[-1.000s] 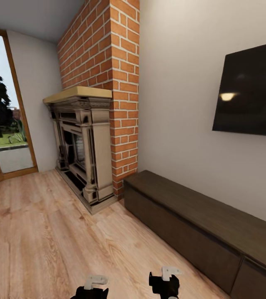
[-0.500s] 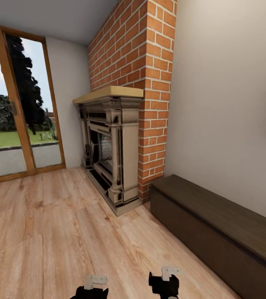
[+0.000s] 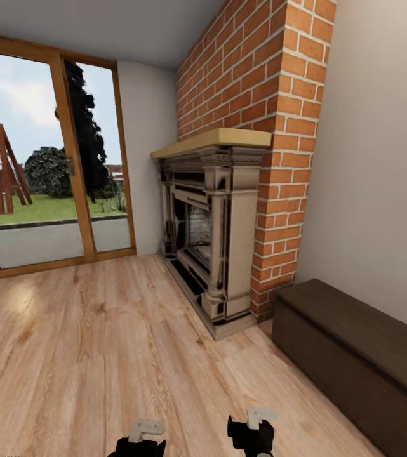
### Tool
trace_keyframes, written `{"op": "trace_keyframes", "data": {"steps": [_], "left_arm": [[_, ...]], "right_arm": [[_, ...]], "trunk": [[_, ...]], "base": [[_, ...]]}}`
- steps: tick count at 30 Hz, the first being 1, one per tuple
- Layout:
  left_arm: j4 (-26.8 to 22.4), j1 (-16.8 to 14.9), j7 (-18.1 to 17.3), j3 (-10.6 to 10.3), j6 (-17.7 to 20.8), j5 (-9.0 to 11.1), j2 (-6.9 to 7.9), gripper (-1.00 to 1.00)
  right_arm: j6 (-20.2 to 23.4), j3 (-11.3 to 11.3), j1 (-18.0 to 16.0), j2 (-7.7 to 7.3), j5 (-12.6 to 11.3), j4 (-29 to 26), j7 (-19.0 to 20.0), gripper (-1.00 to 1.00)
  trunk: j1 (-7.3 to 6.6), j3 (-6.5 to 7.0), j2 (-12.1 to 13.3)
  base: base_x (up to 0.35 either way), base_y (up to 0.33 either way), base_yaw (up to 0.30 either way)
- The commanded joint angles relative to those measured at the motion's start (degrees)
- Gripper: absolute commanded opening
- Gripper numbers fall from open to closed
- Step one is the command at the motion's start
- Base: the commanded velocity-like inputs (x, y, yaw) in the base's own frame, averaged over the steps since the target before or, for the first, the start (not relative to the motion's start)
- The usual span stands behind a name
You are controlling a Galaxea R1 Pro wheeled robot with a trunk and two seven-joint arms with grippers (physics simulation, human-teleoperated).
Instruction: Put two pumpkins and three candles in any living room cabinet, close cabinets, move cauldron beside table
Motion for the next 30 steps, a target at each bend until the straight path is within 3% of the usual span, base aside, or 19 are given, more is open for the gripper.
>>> {"op": "trace_keyframes", "data": {"steps": [1,18,30], "left_arm": [[0.0,0.0,0.2,-0.1,0.3,0.6,0.02,1.0],[0.0,0.0,0.5,-0.2,0.1,0.5,0.0,1.0],[0.0,0.0,0.6,-0.2,-0.1,0.5,-0.04,1.0]], "right_arm": [[-0.3,0.5,0.0,-0.03,-0.6,0.0,-0.3,1.0],[-0.2,0.5,0.0,-0.03,-0.6,0.0,-0.3,1.0],[-0.3,0.6,0.0,-0.18,-0.3,0.0,-0.2,1.0]], "trunk": [[0.02,-0.07,0.0],[0.02,-0.07,0.0],[0.02,-0.07,0.0]], "base": [[0.269,0.213,0.293],[0.267,0.155,0.289],[0.171,0.007,0.045]]}}
